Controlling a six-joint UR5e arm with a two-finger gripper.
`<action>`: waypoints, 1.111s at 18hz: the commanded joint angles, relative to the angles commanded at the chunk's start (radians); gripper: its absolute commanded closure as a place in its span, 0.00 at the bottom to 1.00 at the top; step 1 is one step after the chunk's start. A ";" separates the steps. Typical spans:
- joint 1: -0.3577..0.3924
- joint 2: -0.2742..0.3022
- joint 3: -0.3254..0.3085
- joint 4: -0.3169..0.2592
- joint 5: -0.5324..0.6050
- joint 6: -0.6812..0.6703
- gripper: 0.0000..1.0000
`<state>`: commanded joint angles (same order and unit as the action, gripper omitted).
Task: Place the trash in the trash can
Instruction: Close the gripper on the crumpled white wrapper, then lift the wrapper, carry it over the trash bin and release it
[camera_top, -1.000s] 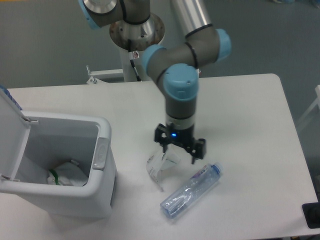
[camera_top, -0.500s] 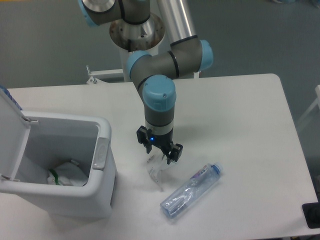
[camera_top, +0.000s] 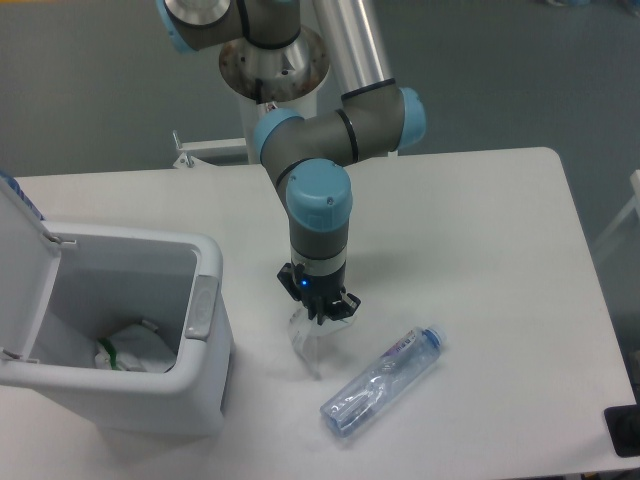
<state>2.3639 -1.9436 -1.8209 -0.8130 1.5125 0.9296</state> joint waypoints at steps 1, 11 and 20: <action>0.000 0.000 0.000 0.000 0.000 -0.002 0.98; 0.011 0.009 0.021 -0.011 -0.006 -0.003 0.98; 0.034 0.012 0.048 -0.011 -0.035 -0.014 0.98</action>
<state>2.3975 -1.9313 -1.7733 -0.8237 1.4773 0.9158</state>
